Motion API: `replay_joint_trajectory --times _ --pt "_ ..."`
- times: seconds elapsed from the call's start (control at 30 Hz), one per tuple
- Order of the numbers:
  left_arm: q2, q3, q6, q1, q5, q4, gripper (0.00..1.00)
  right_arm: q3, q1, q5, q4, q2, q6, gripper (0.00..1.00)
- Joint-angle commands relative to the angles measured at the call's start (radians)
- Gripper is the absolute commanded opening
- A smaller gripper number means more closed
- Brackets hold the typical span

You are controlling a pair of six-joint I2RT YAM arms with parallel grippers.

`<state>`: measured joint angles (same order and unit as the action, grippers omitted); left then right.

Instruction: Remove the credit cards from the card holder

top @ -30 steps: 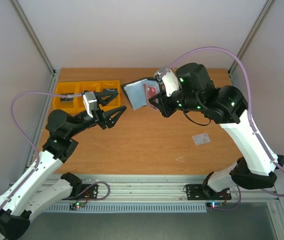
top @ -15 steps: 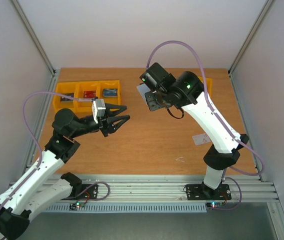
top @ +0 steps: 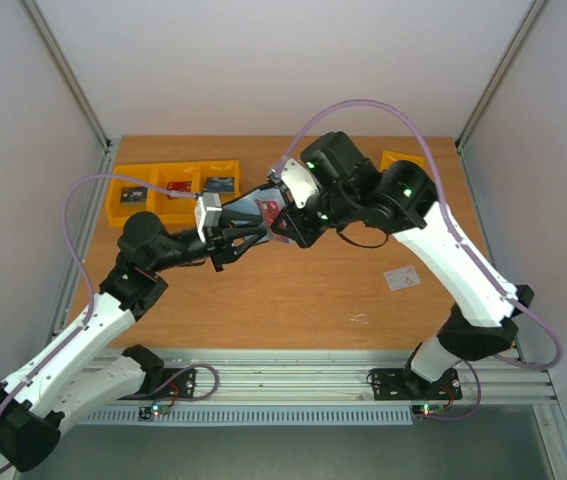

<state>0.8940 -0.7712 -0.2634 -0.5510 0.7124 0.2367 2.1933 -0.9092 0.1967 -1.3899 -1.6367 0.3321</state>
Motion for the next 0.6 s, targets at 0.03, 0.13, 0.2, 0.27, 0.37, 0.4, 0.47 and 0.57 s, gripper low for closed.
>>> replay_joint_trajectory --times 0.03,0.13,0.2,0.27,0.37,0.4,0.47,0.57 --pt "-0.045 0.019 -0.021 -0.004 0.094 0.066 0.31 -0.074 -0.008 0.292 0.136 0.123 0.173 0.01" --pt "-0.043 0.008 -0.026 -0.004 0.130 0.089 0.31 -0.020 -0.008 0.380 0.065 0.099 0.217 0.01" --pt "-0.043 -0.002 -0.023 -0.004 0.149 0.105 0.31 0.019 -0.008 0.396 0.024 0.079 0.232 0.01" --pt "-0.040 -0.013 -0.008 -0.003 0.177 0.126 0.31 0.024 -0.007 0.417 0.024 0.077 0.240 0.01" --pt "-0.031 -0.034 -0.013 -0.004 0.201 0.159 0.30 0.015 -0.007 0.423 0.052 0.068 0.232 0.01" --pt "-0.028 -0.041 -0.015 -0.004 0.204 0.166 0.29 0.014 -0.008 0.415 0.059 0.060 0.231 0.01" --pt "-0.025 -0.054 -0.016 -0.005 0.212 0.173 0.25 0.010 -0.008 0.398 0.081 0.052 0.229 0.01" --pt "-0.026 -0.058 -0.022 -0.006 0.220 0.172 0.21 -0.039 -0.007 0.339 0.177 0.066 0.209 0.01"
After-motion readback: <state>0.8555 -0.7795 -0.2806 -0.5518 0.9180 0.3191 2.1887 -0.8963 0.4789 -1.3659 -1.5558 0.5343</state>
